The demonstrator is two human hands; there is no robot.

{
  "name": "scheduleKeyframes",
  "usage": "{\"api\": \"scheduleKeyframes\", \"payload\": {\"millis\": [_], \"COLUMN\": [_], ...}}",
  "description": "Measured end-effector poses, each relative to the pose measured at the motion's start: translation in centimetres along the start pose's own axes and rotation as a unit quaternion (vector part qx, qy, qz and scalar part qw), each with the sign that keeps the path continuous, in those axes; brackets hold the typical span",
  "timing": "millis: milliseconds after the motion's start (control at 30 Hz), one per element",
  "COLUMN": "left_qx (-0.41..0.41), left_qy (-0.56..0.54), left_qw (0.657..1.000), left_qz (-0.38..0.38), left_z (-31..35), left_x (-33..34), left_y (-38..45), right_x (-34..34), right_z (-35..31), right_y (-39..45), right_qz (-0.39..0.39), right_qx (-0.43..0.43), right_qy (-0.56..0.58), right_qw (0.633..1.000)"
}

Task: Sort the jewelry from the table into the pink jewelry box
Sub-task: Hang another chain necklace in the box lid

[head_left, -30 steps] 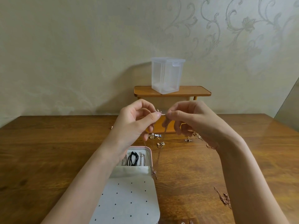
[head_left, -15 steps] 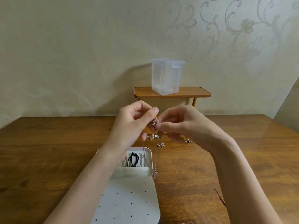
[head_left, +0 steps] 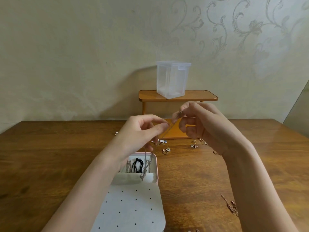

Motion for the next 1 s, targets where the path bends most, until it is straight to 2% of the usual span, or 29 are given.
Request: {"api": "scheduleKeyframes", "payload": {"millis": [167,333,433,533,633,700,767,833,900,1000], "left_qx": [-0.006,0.030,0.027,0.038,0.035,0.038,0.049,0.055,0.053,0.054], "left_qy": [-0.030,-0.008,-0.073,-0.102,-0.181,-0.257,-0.283,-0.273,-0.261,-0.239], "left_qw": [0.997,0.998,0.996,0.994,0.983,0.966,0.958,0.960,0.964,0.969], "left_qz": [-0.072,-0.046,-0.032,-0.027,-0.015,-0.002,0.004,0.007,0.008,0.005], "left_z": [0.0,0.3,0.5,0.6,0.8,1.3,1.8,2.6,3.4,4.6], "left_x": [0.6,0.1,0.1,0.1,0.3,0.1,-0.2,-0.5,-0.6,-0.7], "left_y": [-0.3,-0.1,-0.1,0.1,0.0,0.1,0.3,0.7,0.9,1.0], "right_x": [-1.1,-1.1,-0.3,0.3,0.3,0.0,-0.2,-0.1,0.0,0.3], "right_z": [-0.3,-0.4,-0.7,-1.0,-1.1,-0.8,-0.5,-0.8,-1.5,-2.7], "right_y": [0.3,0.0,-0.1,-0.2,-0.2,0.0,0.0,-0.3,-0.7,-1.3], "right_qz": [0.056,0.049,0.009,-0.042,-0.041,-0.026,-0.045,-0.063,-0.046,-0.010], "right_qx": [-0.036,-0.053,-0.071,-0.082,-0.087,-0.069,-0.056,-0.061,-0.075,-0.092], "right_qy": [0.069,0.003,-0.025,0.024,0.080,0.087,0.080,0.023,-0.084,-0.244], "right_qw": [0.995,0.997,0.997,0.995,0.992,0.993,0.994,0.996,0.993,0.965]}}
Point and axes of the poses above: each hand's wrist, its own y-axis towards the middle knuckle, its own x-axis out of the palm, z = x × y, the point moved 5 cm from there along y, towards the middle knuckle, and after that the axes turned 14 degrees about x, right-handed, at the moved point
